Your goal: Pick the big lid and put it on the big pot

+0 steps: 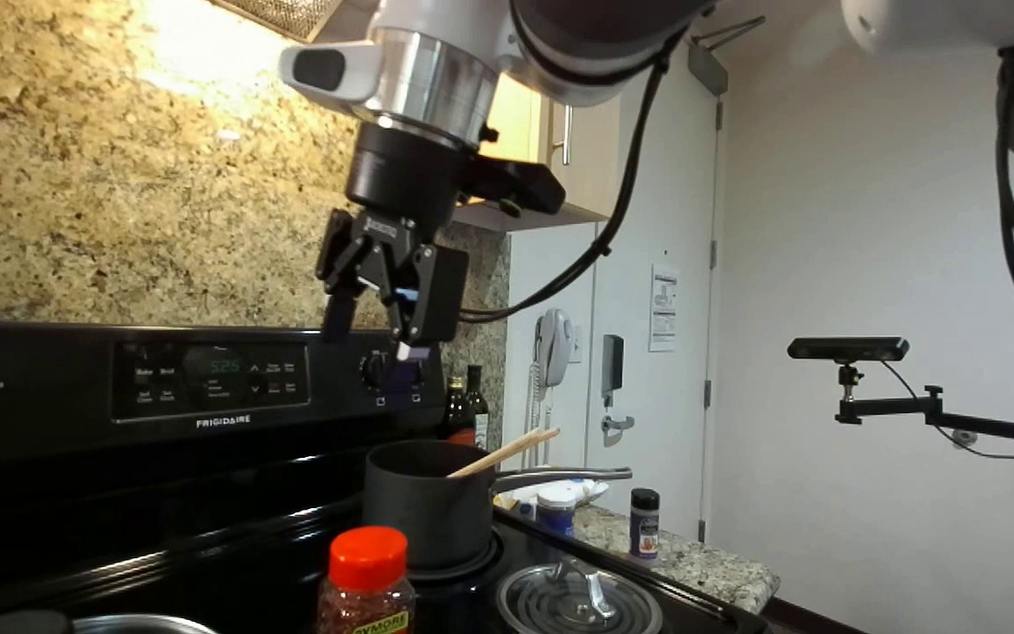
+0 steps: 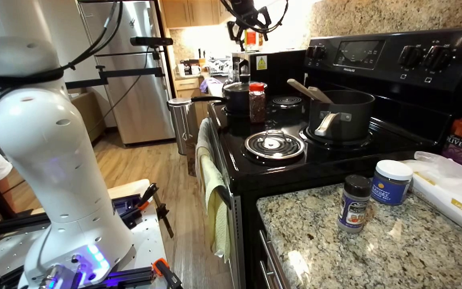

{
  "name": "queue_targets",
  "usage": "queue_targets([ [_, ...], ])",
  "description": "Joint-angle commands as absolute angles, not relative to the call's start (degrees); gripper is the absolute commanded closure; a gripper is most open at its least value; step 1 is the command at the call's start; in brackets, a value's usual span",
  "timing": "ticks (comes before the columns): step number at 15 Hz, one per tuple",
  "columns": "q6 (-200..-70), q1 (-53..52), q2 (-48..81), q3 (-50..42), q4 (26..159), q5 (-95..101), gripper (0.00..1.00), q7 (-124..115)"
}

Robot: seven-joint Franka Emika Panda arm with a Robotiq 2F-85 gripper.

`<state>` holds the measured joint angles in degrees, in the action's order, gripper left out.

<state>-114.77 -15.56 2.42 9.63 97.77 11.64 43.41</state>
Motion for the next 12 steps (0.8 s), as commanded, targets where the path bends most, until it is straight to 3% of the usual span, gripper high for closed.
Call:
queue_targets([
  [1,-120.0,-12.7,-8.5,9.3,111.8,10.2,0.0,34.6],
  [6,-120.2,-11.2,-18.0,8.9,122.6,12.3,0.0,19.6],
  [12,-118.9,-11.8,-18.0,8.6,122.1,11.7,0.0,17.9],
])
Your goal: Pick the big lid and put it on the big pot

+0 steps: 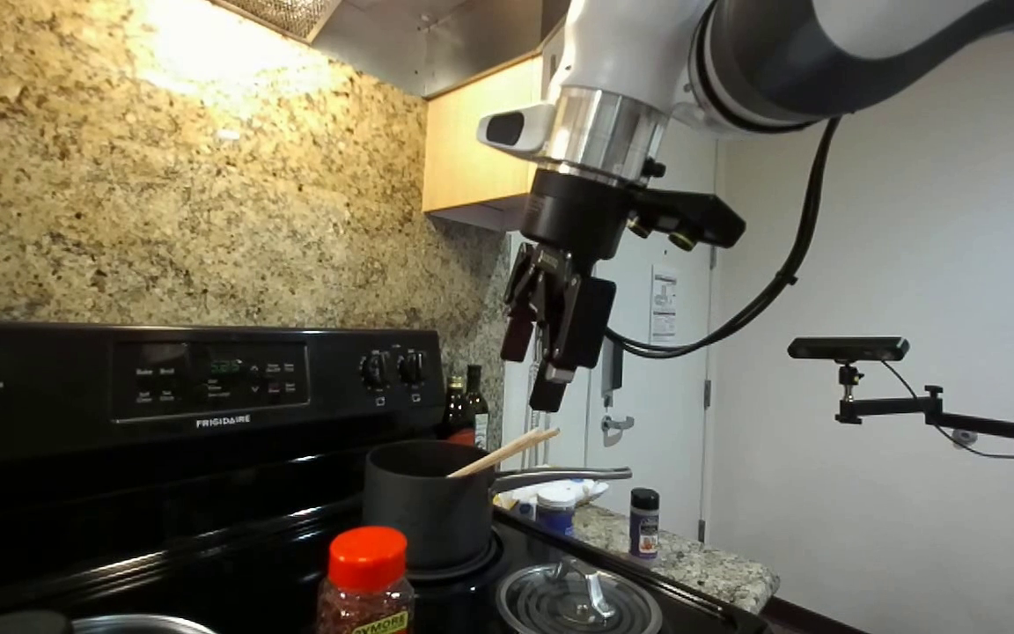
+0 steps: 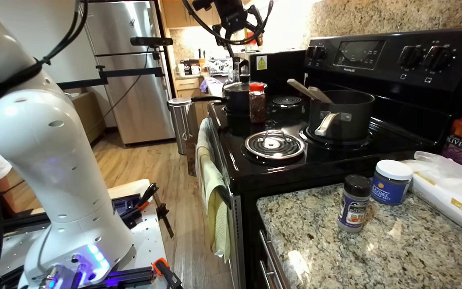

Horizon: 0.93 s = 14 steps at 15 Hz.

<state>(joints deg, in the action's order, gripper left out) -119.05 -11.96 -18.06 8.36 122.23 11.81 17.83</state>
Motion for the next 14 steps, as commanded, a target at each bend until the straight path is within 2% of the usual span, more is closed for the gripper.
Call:
queue_targets([
  [1,-119.0,-11.7,-18.0,8.6,122.1,11.7,0.0,17.8],
  [9,-105.8,-9.0,-18.0,12.4,117.1,14.2,0.0,-7.9],
  [14,-99.6,-8.0,-19.1,10.1,118.0,11.0,0.0,-10.5],
])
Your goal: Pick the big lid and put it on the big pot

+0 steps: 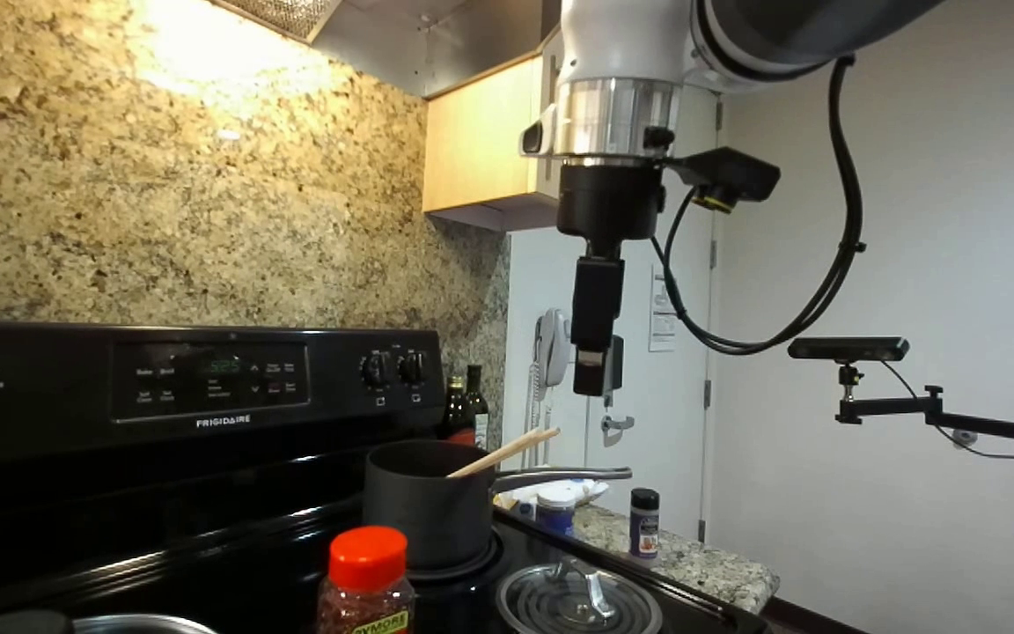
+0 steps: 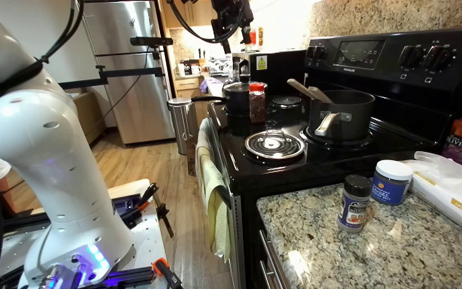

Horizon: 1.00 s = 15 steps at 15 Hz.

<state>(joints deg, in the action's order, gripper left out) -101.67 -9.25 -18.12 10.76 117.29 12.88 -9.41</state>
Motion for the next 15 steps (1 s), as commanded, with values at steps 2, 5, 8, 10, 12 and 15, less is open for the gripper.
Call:
queue_targets([
  [2,-100.0,-7.7,-19.4,8.8,119.0,9.5,0.0,-9.4],
  [5,-101.0,-6.7,-19.7,7.3,120.4,7.7,0.0,-10.4],
  [8,-101.6,-6.3,-19.4,5.8,121.3,4.2,0.0,-9.3],
  [10,-103.1,-6.2,-19.2,5.2,122.1,1.8,0.0,-9.3],
  [12,-105.2,-6.0,-19.2,5.2,123.0,0.3,0.0,-10.3],
  [15,-110.9,-5.4,-19.8,6.0,125.0,0.6,0.0,-14.7],
])
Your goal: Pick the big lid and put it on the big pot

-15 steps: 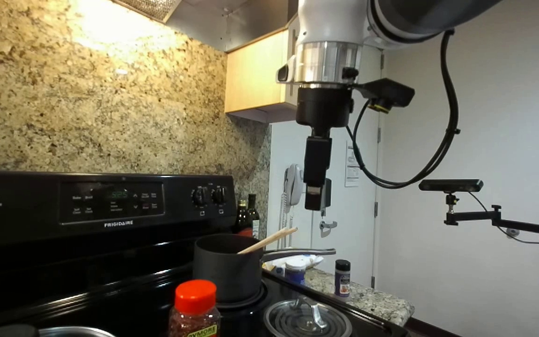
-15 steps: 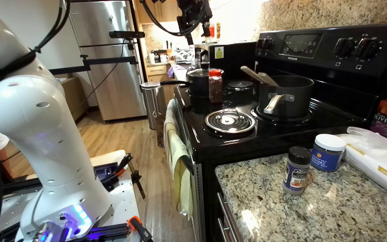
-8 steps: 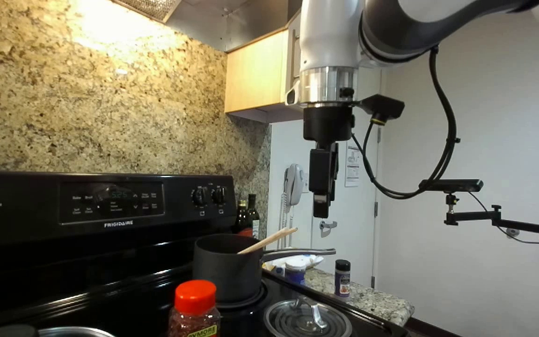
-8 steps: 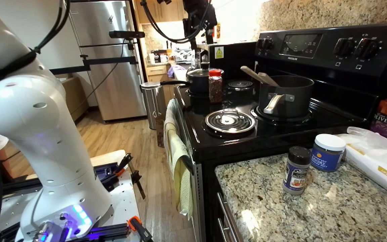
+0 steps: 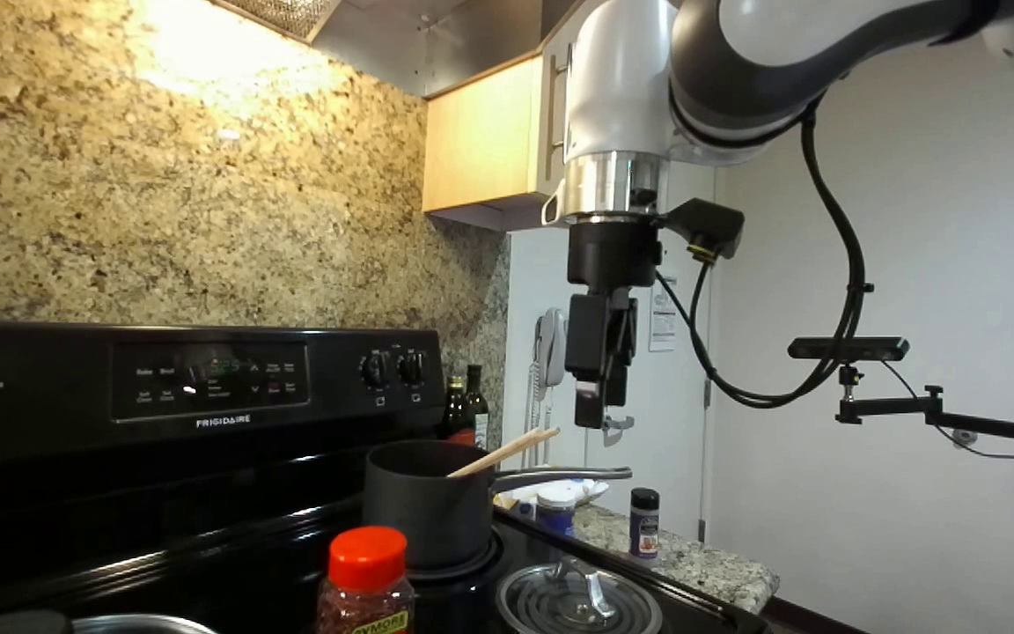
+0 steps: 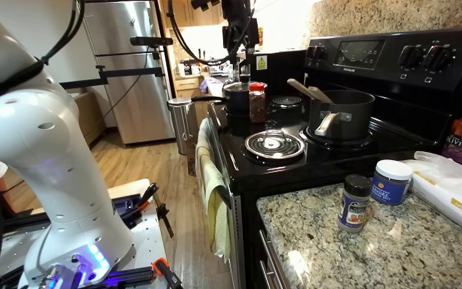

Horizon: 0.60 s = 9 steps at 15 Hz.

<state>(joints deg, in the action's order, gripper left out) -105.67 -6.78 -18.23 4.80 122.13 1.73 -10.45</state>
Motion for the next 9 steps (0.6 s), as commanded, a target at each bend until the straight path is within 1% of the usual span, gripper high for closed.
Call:
queue_targets([
  [1,-112.7,-5.2,-19.9,6.4,125.6,1.4,0.0,-16.6],
  [5,-116.7,-4.0,-20.1,8.3,127.1,3.7,0.0,-25.9],
  [6,-114.8,-4.7,-18.4,7.4,125.1,2.3,0.0,-21.2],
  [9,-114.9,-4.6,-18.4,7.6,125.2,2.3,0.0,-21.7],
])
